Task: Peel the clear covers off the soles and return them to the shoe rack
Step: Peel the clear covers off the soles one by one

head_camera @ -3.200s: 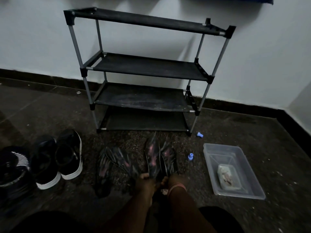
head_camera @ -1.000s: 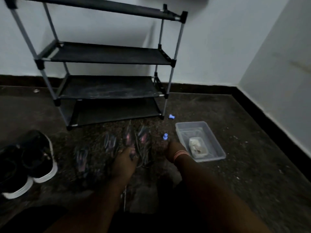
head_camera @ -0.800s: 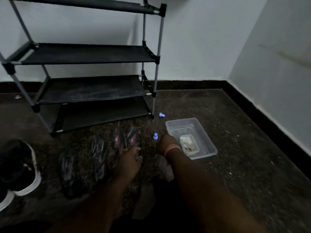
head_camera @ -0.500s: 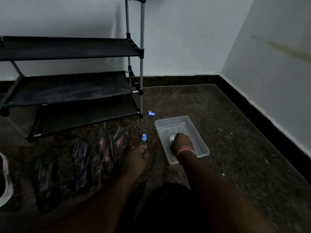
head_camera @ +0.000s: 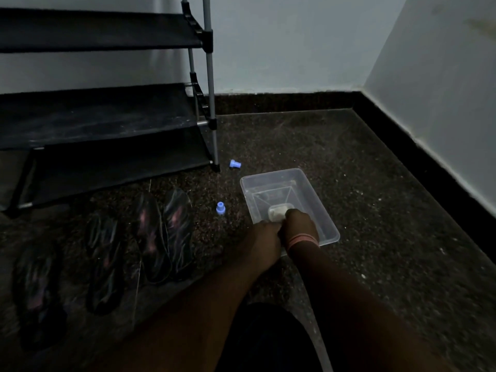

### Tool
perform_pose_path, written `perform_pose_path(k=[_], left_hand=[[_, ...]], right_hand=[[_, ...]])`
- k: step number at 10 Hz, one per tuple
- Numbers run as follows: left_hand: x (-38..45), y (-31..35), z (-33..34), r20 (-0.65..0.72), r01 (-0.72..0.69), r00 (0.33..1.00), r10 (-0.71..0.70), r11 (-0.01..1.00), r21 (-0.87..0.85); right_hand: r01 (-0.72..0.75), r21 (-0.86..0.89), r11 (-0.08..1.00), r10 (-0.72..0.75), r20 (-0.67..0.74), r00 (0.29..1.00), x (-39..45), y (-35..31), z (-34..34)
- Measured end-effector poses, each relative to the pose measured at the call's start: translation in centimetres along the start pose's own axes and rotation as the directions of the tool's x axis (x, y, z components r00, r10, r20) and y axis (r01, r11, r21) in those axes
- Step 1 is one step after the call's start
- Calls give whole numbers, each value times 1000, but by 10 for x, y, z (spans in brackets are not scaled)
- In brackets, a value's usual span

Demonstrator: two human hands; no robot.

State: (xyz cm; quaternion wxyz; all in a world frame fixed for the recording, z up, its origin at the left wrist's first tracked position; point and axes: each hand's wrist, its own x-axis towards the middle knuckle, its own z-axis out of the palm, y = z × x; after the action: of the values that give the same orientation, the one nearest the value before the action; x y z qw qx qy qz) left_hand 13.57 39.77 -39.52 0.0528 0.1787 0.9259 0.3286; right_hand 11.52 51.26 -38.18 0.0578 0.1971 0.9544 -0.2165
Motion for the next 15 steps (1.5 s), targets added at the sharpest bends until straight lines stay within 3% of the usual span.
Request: perform_pose_path(k=[1,2,4,6,7,8,9,10,11,12,13,15], left_hand=[[5,0,8,-5,139,990,-139,988,-71],[1,-2,5,11,198,980,-198,972,-129],[-16,-6,-23,-30,271,959,-282,944,-186],[-52,-29,-63,-102,312,937,-334,932,-184],[-77,-63,-80,-148,383,898,-413,903,-194],[-111,-96,-103,-227,479,828,-513,857,-188],[-150,-135,-120,-303,596,713,-632,774,-212],[-185,-171,-129,-315,686,611,-726,685,-247],[-213,-196,-135,-281,759,538,-795,601,-250],[-224,-214,-134,-383,779,452,-805,566,-271],[-224,-222,-126,-400,811,417,-816,533,-242],[-219,-230,-122,-393,723,463,-794,595,-350]], right_hand=[[1,27,1000,-1,6,1000,3,-2,-1],[-82,174,981,88,-30,996,4,-3,-5],[-125,578,806,187,-48,981,-14,-26,-17],[-143,766,627,183,34,983,-42,-78,-14],[-234,764,601,94,223,970,-49,-103,-7],[-256,713,653,-16,351,936,-64,-131,-1],[-249,689,680,-62,392,918,-86,-152,26],[-251,581,774,-98,502,860,-106,-162,67],[-97,541,836,-163,412,896,-113,-174,91],[-65,604,794,-217,382,898,-109,-179,127],[-67,610,790,-260,433,863,-128,-189,129],[-122,687,716,-312,472,825,-162,-223,146]])
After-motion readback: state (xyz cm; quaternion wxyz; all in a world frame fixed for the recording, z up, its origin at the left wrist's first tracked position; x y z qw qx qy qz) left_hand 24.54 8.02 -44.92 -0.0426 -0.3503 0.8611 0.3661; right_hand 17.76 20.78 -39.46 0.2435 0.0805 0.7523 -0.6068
